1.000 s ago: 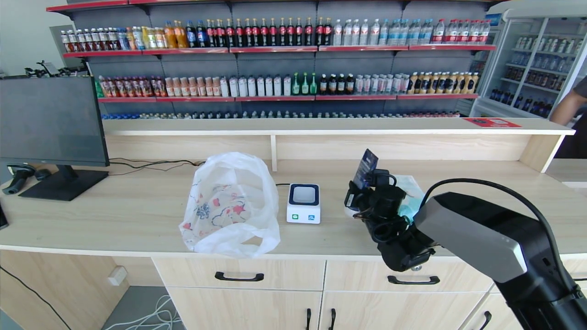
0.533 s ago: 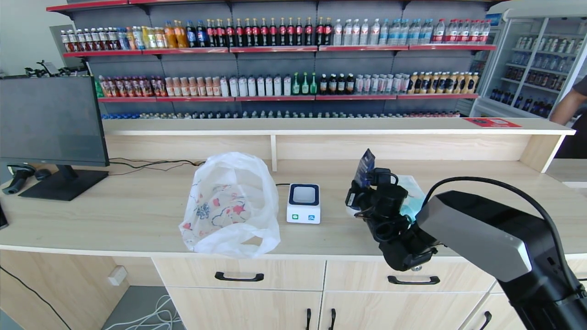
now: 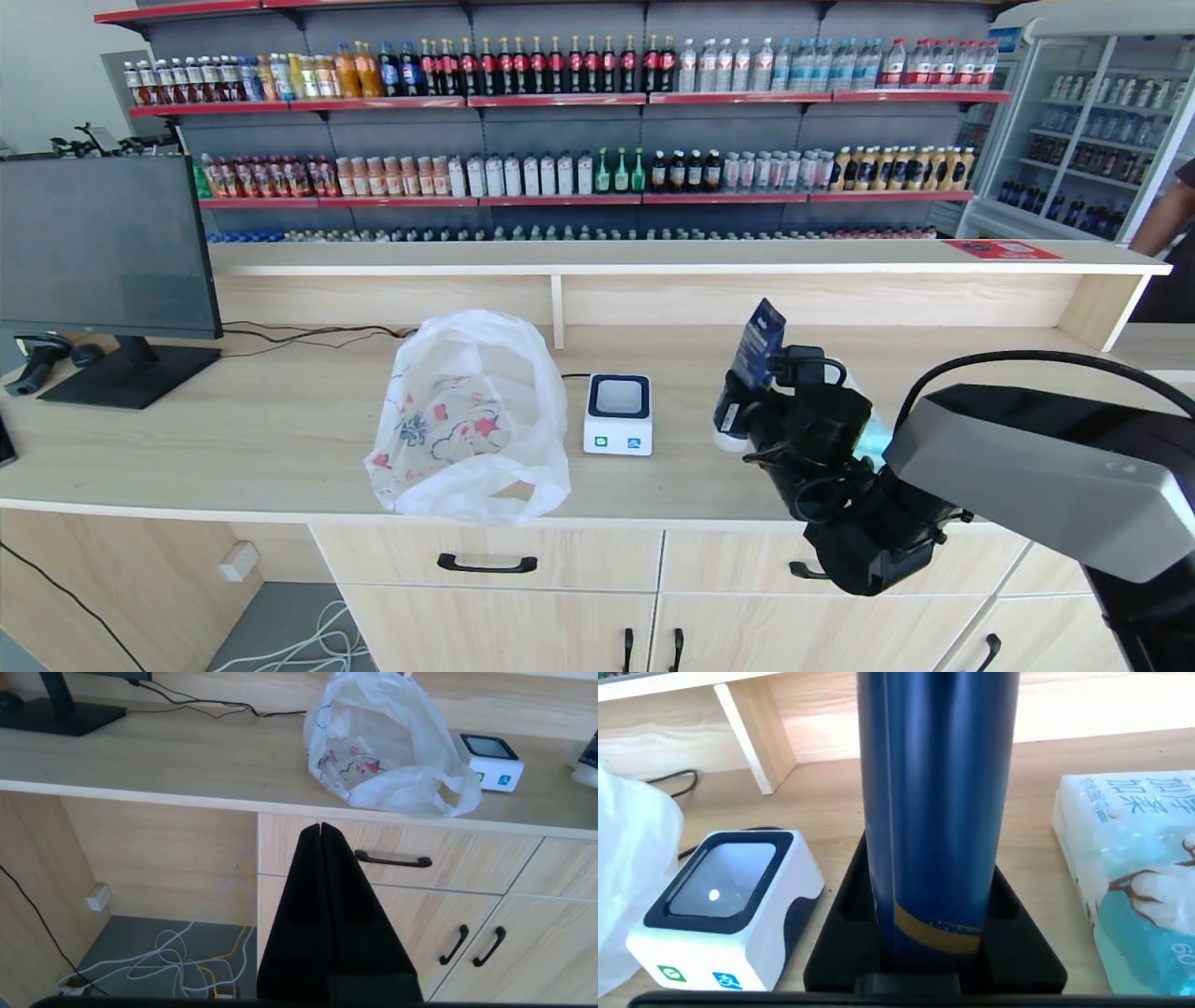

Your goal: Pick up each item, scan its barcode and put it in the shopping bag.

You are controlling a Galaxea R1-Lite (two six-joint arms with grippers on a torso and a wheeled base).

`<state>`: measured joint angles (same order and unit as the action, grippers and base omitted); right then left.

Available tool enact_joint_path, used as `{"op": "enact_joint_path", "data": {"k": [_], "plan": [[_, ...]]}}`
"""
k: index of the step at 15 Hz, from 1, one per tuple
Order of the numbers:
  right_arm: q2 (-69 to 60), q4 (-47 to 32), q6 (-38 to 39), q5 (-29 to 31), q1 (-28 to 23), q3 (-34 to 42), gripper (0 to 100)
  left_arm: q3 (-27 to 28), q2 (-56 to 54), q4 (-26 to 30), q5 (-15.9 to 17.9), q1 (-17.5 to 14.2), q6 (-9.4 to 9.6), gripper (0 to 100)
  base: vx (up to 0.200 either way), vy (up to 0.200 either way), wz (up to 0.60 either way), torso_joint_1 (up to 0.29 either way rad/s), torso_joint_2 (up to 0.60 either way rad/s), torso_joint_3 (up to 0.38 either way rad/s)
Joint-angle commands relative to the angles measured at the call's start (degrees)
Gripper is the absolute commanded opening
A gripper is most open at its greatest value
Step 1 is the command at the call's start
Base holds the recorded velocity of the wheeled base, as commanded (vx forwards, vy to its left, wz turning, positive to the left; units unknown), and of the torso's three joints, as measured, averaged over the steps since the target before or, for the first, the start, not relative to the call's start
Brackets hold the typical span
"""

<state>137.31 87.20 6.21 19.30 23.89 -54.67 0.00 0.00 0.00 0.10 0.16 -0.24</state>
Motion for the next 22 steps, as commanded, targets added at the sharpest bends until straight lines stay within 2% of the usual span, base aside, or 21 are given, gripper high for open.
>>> {"op": "enact_joint_path", "data": {"k": [1,4,6,10,13,15,17,22], "plan": [[-6.8,2.8,-0.1,0.7,1.9,6.6,0,0.0,0.0,0.0,0.0,0.0,-0.02,0,0.000,0.000,0.00,0.000,0.00,0.000],[-12.4,2.8,-0.1,0.3,4.9,7.9,0,0.0,0.0,0.0,0.0,0.0,-0.02,0,0.000,0.000,0.00,0.000,0.00,0.000],[-17.4,2.8,-0.1,0.4,7.8,12.8,0,0.0,0.0,0.0,-0.1,0.0,-0.02,0,0.000,0.000,0.00,0.000,0.00,0.000],[-23.3,2.8,3.1,0.4,16.0,15.2,0,0.0,0.0,0.0,0.0,0.0,-0.02,0,0.000,0.000,0.00,0.000,0.00,0.000],[-27.1,2.8,6.2,3.6,24.4,20.9,0,0.0,0.0,0.0,0.0,0.0,-0.02,0,0.000,0.000,0.00,0.000,0.00,0.000],[-30.3,2.8,7.9,3.6,27.3,21.3,0,0.0,0.0,0.0,0.0,0.0,-0.02,0,0.000,0.000,0.00,0.000,0.00,0.000],[-33.2,2.8,9.7,3.8,29.3,21.6,0,0.0,0.0,0.0,0.0,0.0,-0.02,0,0.000,0.000,0.00,0.000,0.00,0.000],[-40.1,2.8,13.8,3.9,30.5,21.1,0,0.0,0.0,0.0,0.0,0.0,-0.02,0,0.000,0.000,0.00,0.000,0.00,0.000]]}}
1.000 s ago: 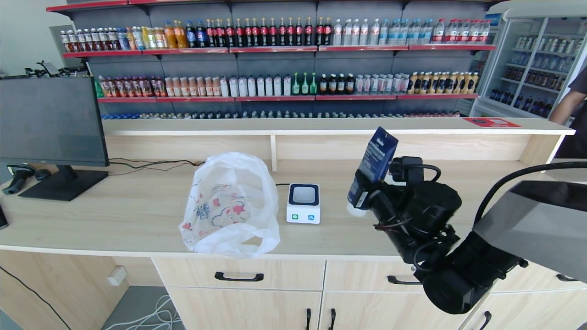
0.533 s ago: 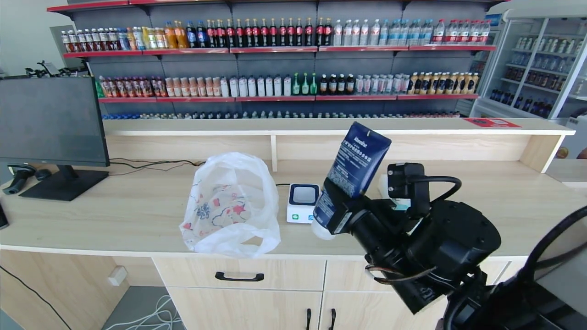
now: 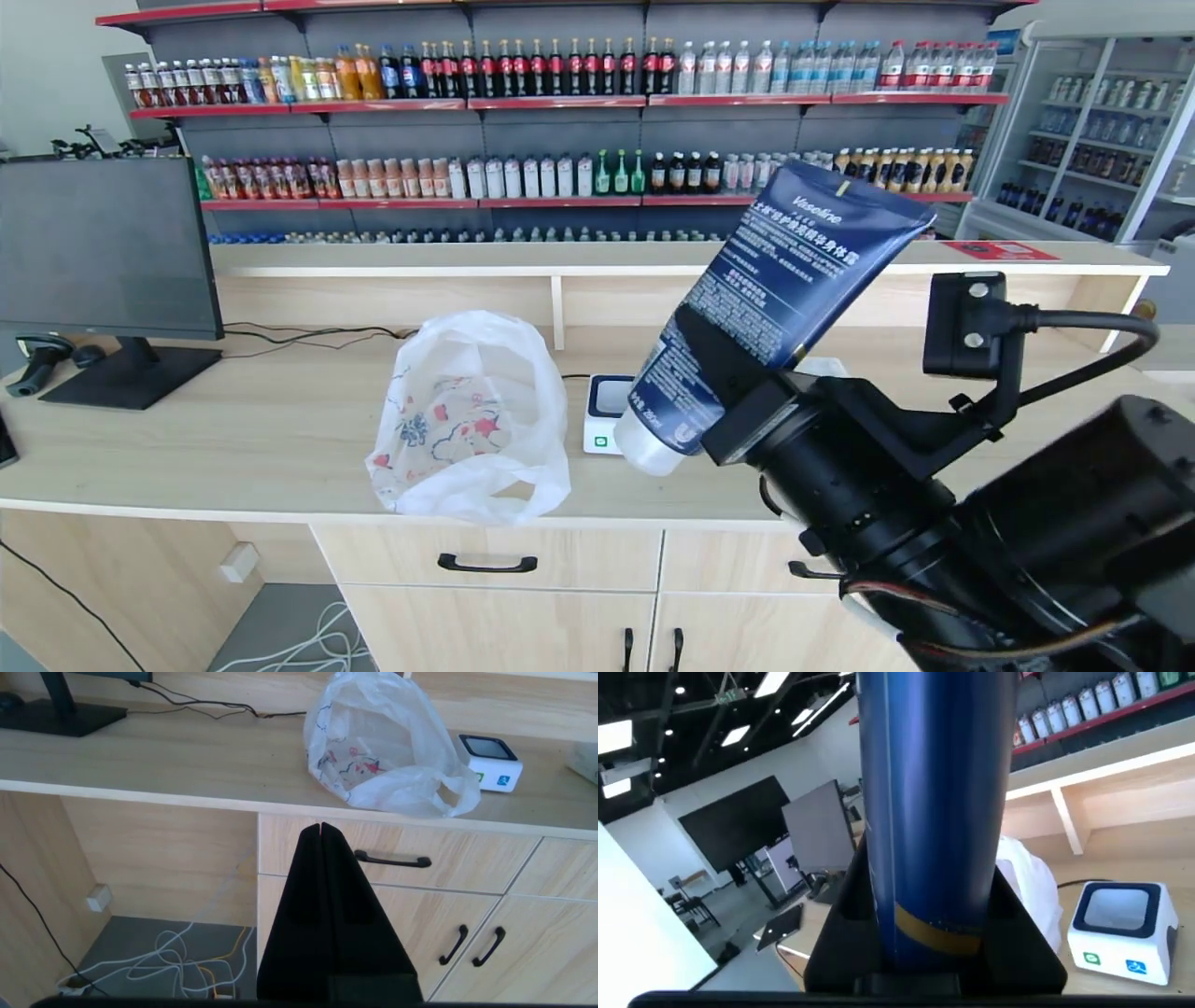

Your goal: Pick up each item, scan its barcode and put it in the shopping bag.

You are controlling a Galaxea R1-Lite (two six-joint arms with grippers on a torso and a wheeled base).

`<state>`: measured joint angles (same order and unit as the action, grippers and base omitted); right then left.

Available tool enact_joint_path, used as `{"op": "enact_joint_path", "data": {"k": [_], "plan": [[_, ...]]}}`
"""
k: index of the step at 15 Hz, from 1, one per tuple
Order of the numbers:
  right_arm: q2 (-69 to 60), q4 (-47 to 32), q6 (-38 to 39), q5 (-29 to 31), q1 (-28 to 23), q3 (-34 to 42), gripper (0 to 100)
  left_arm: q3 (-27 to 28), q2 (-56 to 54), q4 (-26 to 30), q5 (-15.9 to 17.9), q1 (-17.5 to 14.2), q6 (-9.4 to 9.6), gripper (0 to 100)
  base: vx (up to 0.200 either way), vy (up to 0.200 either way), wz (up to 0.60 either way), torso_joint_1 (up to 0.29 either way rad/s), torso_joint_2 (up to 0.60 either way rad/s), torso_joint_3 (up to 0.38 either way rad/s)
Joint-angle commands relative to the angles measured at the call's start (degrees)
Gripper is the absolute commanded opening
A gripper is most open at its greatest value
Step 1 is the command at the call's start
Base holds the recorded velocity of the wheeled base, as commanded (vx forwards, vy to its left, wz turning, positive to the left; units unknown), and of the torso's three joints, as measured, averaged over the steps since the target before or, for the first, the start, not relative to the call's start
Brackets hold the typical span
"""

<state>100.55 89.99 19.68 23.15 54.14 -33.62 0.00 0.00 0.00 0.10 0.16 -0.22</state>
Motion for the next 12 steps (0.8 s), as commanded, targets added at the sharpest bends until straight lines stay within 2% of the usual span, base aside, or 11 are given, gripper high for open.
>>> {"op": "enact_joint_path", "data": {"k": [1,4,9,12], "plan": [[-4.6,0.0,0.9,0.1,0.3,-0.3,0,0.0,0.0,0.0,0.0,0.0,-0.04,0,0.000,0.000,0.00,0.000,0.00,0.000],[-7.6,0.0,2.7,0.1,2.4,0.0,0,0.0,0.0,0.0,0.0,0.0,-0.04,0,0.000,0.000,0.00,0.000,0.00,0.000],[-9.2,0.0,3.8,0.2,2.7,-0.3,0,0.0,0.0,0.0,0.0,0.0,-0.04,0,0.000,0.000,0.00,0.000,0.00,0.000],[-13.7,0.0,4.1,0.2,2.8,2.5,0,0.0,0.0,0.0,0.0,0.0,-0.04,0,0.000,0.000,0.00,0.000,0.00,0.000]]}}
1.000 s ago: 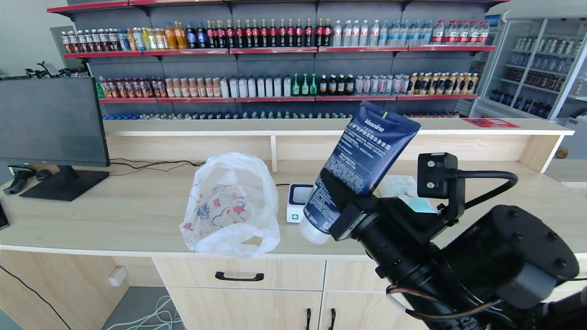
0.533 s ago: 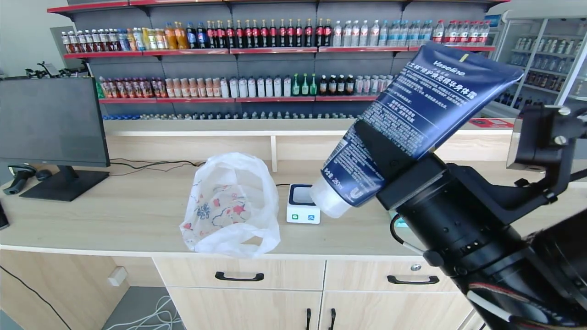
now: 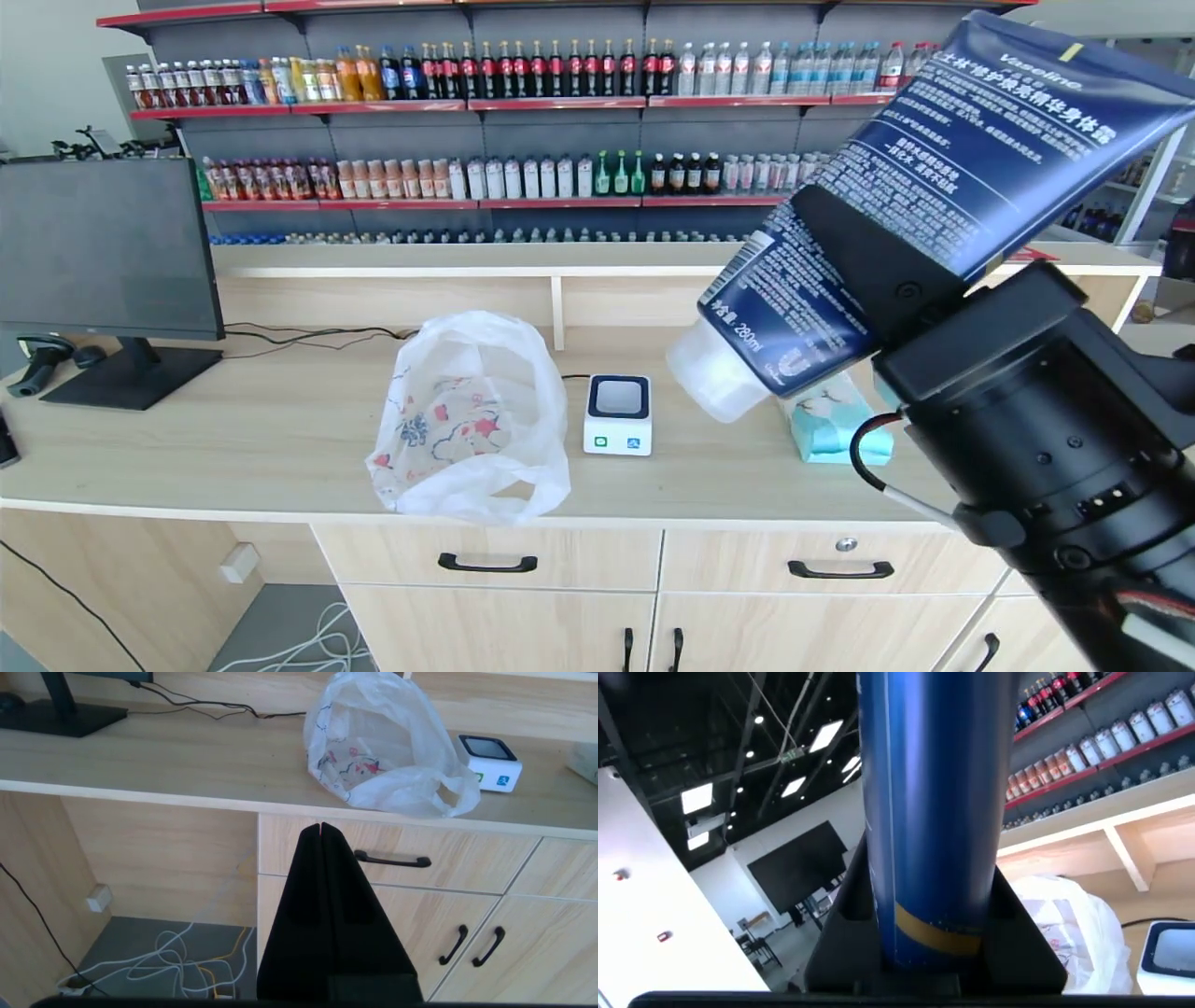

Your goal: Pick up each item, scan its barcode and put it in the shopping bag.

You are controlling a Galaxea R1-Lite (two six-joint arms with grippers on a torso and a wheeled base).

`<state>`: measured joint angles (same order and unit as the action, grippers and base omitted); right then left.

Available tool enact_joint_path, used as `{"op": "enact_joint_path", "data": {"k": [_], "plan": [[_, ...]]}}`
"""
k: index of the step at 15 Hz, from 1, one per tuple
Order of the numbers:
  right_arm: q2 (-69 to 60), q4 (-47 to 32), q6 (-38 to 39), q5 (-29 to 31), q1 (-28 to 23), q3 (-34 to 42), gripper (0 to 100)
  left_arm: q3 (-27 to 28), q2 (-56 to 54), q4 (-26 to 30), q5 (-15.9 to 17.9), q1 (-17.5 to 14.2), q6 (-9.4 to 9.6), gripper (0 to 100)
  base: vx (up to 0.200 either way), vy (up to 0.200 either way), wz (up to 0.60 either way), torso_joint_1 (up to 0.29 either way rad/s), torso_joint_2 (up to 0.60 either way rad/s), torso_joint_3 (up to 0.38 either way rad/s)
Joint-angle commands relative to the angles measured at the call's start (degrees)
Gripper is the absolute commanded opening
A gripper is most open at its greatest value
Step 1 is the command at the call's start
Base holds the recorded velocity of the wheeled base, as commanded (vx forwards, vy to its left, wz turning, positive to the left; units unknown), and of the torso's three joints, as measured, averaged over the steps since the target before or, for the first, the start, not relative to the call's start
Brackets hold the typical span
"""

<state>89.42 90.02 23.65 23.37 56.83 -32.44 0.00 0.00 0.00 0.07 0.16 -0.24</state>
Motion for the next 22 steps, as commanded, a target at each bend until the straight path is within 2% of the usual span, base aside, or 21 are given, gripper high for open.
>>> {"op": "enact_joint_path", "data": {"k": [1,3,6,11,13,17,18,20,22], "plan": [[-4.5,0.0,0.2,0.0,0.0,3.9,0,0.0,0.0,0.0,0.0,0.0,-0.02,0,0.000,0.000,0.00,0.000,0.00,0.000],[-7.9,0.0,0.2,0.0,0.0,8.3,0,0.0,0.0,0.0,0.0,0.0,-0.02,0,0.000,0.000,0.00,0.000,0.00,0.000],[-11.5,0.0,0.3,-0.2,0.4,10.2,0,0.0,0.0,0.0,0.0,0.0,-0.02,0,0.000,0.000,0.00,0.000,0.00,0.000],[-14.6,0.0,2.5,-1.7,13.0,15.9,0,0.0,0.0,0.0,0.0,0.0,-0.02,0,0.000,0.000,0.00,0.000,0.00,0.000],[-14.3,0.0,4.6,-7.3,13.0,17.9,0,0.0,0.0,0.0,-0.1,0.0,-0.02,0,0.000,0.000,0.00,0.000,0.00,0.000],[-13.5,0.0,10.2,-9.2,12.2,17.7,0,0.0,0.0,0.0,0.0,0.0,-0.02,0,0.000,0.000,0.00,0.000,0.00,0.000],[-13.5,0.0,10.9,-10.8,10.1,17.1,0,0.0,0.0,0.0,0.0,0.0,-0.02,0,0.000,0.000,0.00,0.000,0.00,0.000],[-13.5,0.0,13.5,-16.7,1.6,16.2,0,0.0,0.0,0.0,0.0,0.0,-0.02,0,0.000,0.000,0.00,0.000,0.00,0.000],[-14.5,0.0,14.2,-18.2,0.9,16.2,0,0.0,0.0,0.0,0.0,0.0,-0.02,0,0.000,0.000,0.00,0.000,0.00,0.000]]}}
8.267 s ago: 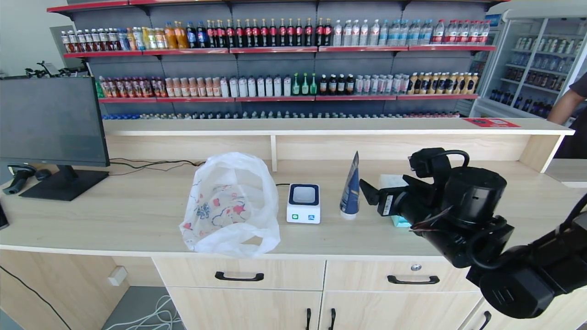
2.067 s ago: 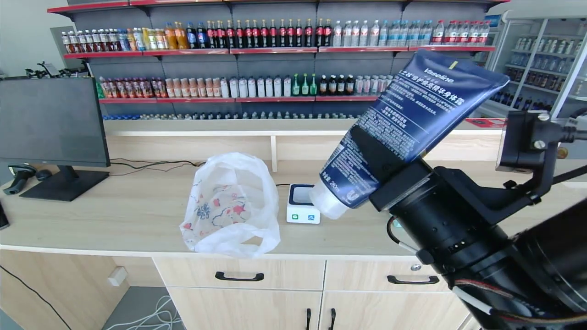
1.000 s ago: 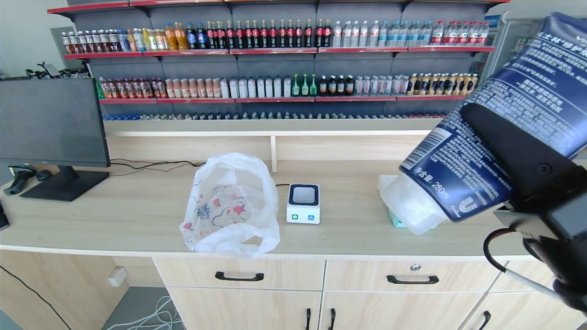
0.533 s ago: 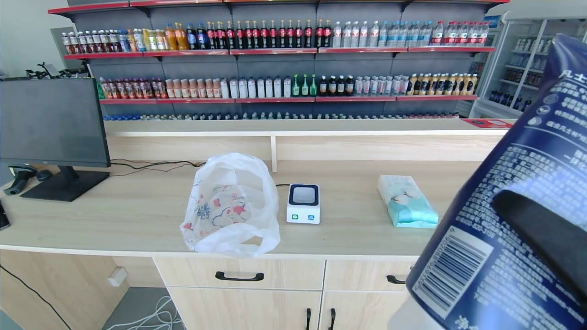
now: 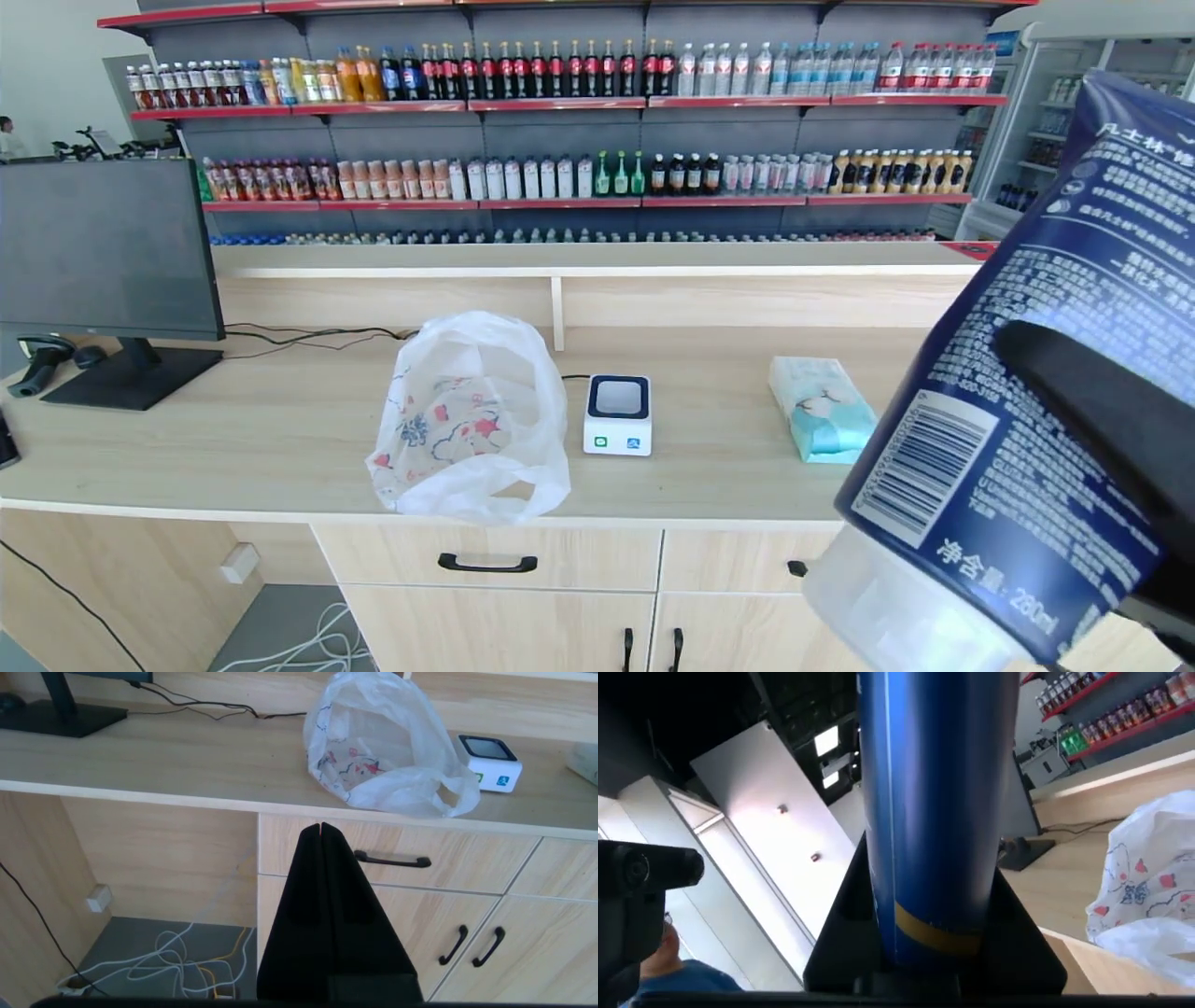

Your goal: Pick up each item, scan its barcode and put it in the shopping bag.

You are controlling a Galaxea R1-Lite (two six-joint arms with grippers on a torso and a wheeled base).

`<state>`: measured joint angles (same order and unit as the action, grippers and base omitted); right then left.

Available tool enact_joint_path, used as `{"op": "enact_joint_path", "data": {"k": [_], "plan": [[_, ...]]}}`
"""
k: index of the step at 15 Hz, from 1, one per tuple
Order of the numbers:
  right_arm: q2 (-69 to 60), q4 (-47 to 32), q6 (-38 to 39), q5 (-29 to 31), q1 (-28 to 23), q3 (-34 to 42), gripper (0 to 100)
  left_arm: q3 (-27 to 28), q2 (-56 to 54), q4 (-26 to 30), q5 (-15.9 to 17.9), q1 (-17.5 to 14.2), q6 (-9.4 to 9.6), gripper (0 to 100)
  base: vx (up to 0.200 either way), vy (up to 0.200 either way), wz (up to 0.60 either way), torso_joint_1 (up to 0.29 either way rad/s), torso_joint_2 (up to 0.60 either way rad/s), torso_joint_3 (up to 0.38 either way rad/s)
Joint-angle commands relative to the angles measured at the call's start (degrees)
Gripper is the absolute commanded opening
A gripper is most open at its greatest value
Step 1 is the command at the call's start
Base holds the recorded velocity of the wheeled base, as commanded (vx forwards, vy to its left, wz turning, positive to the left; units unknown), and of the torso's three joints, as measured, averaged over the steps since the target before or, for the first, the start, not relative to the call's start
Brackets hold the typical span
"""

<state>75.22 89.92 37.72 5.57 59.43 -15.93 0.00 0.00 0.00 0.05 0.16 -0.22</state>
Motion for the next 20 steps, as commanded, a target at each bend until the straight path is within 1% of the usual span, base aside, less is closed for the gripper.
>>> {"op": "enact_joint_path", "data": {"k": [1,4,6,8,12,15,18,19,20], "plan": [[-0.2,0.1,0.3,-0.7,-1.7,-1.0,0,0.0,0.0,0.0,0.0,0.0,-0.04,0,0.000,0.000,0.00,0.000,0.00,0.000],[0.6,0.1,2.1,-1.1,-1.4,-5.1,0,0.0,0.0,0.0,0.0,0.0,-0.04,0,0.000,0.000,0.00,0.000,0.00,0.000],[0.9,0.1,3.0,-1.3,0.2,-7.1,0,0.0,0.0,0.0,0.0,0.0,-0.04,0,0.000,0.000,0.00,0.000,0.00,0.000],[2.3,0.1,3.1,-2.5,0.2,-7.7,0,0.0,0.0,0.0,0.0,0.0,-0.04,0,0.000,0.000,0.00,0.000,0.00,0.000],[4.3,0.1,3.3,-2.7,2.0,-8.9,0,0.0,0.0,0.0,0.0,0.0,-0.04,0,0.000,0.000,0.00,0.000,0.00,0.000],[5.2,0.1,3.3,-2.8,2.1,-9.7,0,0.0,0.0,0.0,0.0,0.0,-0.04,0,0.000,0.000,0.00,0.000,0.00,0.000],[6.5,0.1,1.3,-2.8,2.0,-11.2,0,0.0,0.0,0.0,0.0,0.0,-0.04,0,0.000,0.000,0.00,0.000,0.00,0.000],[7.5,0.1,0.1,-2.6,1.9,-12.4,0,0.0,0.0,0.0,0.0,0.0,-0.04,0,0.000,0.000,0.00,0.000,0.00,0.000],[9.5,0.1,-2.4,-2.5,1.5,-15.2,0,0.0,0.0,0.0,0.0,0.0,-0.04,0,0.000,0.000,0.00,0.000,0.00,0.000]]}}
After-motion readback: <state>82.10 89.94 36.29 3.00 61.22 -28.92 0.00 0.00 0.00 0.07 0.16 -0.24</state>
